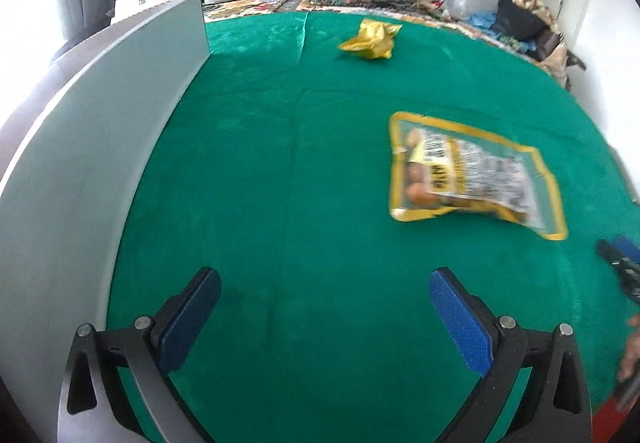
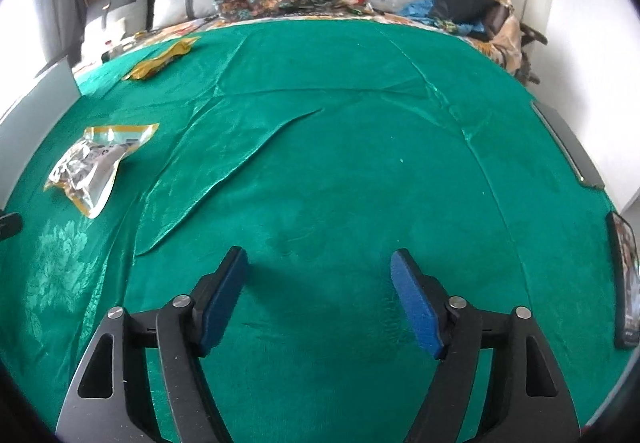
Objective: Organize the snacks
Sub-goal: 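Lower the right tool onto the yellow-bordered peanut pouch and grasp it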
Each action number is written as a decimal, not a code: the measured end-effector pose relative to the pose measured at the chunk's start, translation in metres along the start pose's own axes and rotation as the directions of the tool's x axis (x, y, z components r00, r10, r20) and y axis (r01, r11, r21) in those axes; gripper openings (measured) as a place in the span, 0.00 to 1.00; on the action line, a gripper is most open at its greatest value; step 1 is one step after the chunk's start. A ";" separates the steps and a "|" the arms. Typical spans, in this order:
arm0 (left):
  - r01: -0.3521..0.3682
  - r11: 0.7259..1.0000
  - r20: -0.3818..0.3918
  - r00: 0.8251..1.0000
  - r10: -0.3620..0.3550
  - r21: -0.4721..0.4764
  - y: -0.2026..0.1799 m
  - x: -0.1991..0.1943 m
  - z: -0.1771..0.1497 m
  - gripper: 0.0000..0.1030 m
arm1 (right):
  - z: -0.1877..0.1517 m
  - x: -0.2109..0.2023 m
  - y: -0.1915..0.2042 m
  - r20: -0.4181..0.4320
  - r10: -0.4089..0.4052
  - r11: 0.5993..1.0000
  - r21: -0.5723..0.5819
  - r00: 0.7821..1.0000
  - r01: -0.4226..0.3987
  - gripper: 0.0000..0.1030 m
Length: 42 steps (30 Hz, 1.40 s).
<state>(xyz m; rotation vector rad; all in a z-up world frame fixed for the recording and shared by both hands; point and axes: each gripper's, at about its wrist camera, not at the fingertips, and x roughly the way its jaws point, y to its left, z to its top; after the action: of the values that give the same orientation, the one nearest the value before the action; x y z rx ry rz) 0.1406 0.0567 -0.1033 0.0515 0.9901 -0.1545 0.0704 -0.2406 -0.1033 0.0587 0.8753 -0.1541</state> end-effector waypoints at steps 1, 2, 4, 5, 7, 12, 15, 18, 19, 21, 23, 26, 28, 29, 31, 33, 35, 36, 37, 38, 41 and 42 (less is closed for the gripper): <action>-0.007 1.000 -0.007 1.000 0.007 0.006 0.001 0.005 -0.001 0.99 | 0.000 0.000 0.000 0.001 -0.001 1.000 0.000 1.000 0.001 0.75; -0.010 1.000 -0.012 1.000 0.010 0.010 0.001 0.009 -0.002 0.99 | 0.000 0.000 0.000 0.001 -0.003 1.000 -0.001 1.000 0.003 0.75; -0.008 1.000 0.016 1.000 0.008 0.022 0.001 0.007 -0.003 1.00 | 0.000 0.000 0.000 0.001 -0.001 1.000 0.000 1.000 0.001 0.75; -0.008 1.000 0.025 1.000 0.007 0.021 0.001 0.007 -0.004 1.00 | -0.001 0.000 0.000 0.001 -0.001 1.000 -0.001 1.000 0.001 0.75; -0.010 1.000 0.037 0.999 0.009 0.019 0.001 0.007 -0.005 1.00 | -0.001 0.000 0.000 0.001 -0.002 1.000 -0.001 1.000 0.002 0.75; -0.012 1.000 0.041 0.999 0.011 0.016 0.000 0.007 -0.006 1.00 | -0.001 0.002 0.001 0.001 0.001 1.000 0.000 1.000 -0.001 0.76; -0.009 1.000 0.040 0.999 0.009 0.015 0.000 0.007 -0.005 1.00 | -0.001 0.003 0.003 -0.007 0.005 1.000 -0.009 1.000 -0.005 0.81; -0.010 1.000 0.040 0.999 0.009 0.015 -0.001 0.008 -0.004 1.00 | 0.002 0.006 0.004 -0.026 0.031 0.999 -0.036 0.999 -0.032 0.84; -0.010 1.000 0.040 0.999 0.009 0.016 -0.001 0.009 -0.004 1.00 | 0.005 0.006 0.005 -0.041 0.037 0.997 -0.060 0.998 -0.040 0.83; -0.010 1.000 0.040 0.999 0.009 0.016 -0.001 0.009 -0.004 1.00 | 0.018 0.003 0.009 -0.055 0.074 0.991 -0.105 0.996 -0.080 0.83; -0.010 1.000 0.040 0.999 0.009 0.016 -0.001 0.009 -0.004 1.00 | 0.039 -0.012 0.026 -0.021 0.259 0.947 -0.189 0.966 -0.258 0.83; -0.009 1.000 0.041 0.999 0.009 0.016 -0.001 0.009 -0.004 1.00 | 0.065 -0.018 0.083 -0.131 0.396 0.808 -0.420 0.909 -0.413 0.83; -0.009 1.000 0.041 0.999 0.009 0.016 -0.001 0.009 -0.004 1.00 | 0.074 -0.011 0.129 -0.215 0.370 0.693 -0.584 0.904 -0.423 0.83; -0.009 1.000 0.041 0.999 0.009 0.016 0.000 0.009 -0.004 1.00 | 0.076 -0.006 0.147 -0.243 0.352 0.646 -0.636 0.904 -0.423 0.83; -0.009 1.000 0.041 0.999 0.008 0.016 -0.001 0.009 -0.004 1.00 | 0.078 0.008 0.182 -0.291 0.300 0.551 -0.725 0.909 -0.414 0.83; -0.009 1.000 0.041 0.999 0.008 0.016 -0.001 0.008 -0.004 1.00 | 0.078 0.021 0.202 -0.313 0.260 0.494 -0.770 0.913 -0.405 0.83; -0.009 1.000 0.041 0.999 0.008 0.016 -0.001 0.009 -0.004 1.00 | 0.079 0.036 0.219 -0.310 0.215 0.462 -0.803 0.926 -0.376 0.83; -0.009 1.000 0.041 0.999 0.008 0.016 -0.001 0.009 -0.004 1.00 | 0.081 0.044 0.225 -0.314 0.199 0.459 -0.807 0.928 -0.371 0.83; -0.008 1.000 0.041 0.999 0.008 0.016 -0.001 0.009 -0.004 1.00 | 0.083 0.055 0.229 -0.336 0.181 0.463 -0.800 0.924 -0.381 0.83; -0.008 1.000 0.041 0.999 0.008 0.016 -0.001 0.008 -0.004 1.00 | 0.088 0.060 0.228 -0.352 0.184 0.478 -0.784 0.918 -0.397 0.85; -0.008 1.000 0.042 0.999 0.008 0.016 -0.001 0.008 -0.004 1.00 | 0.111 0.082 0.220 -0.436 0.212 0.607 -0.643 0.875 -0.467 0.87; -0.009 1.000 0.041 0.999 0.008 0.016 -0.001 0.008 -0.004 1.00 | 0.118 0.092 0.213 -0.483 0.235 0.663 -0.555 0.844 -0.502 0.88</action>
<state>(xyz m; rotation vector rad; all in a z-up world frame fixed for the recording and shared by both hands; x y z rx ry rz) 0.1414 0.0553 -0.1123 0.0672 0.9473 -0.1557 0.2518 -0.0539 -0.1005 -0.4226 1.2416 0.6014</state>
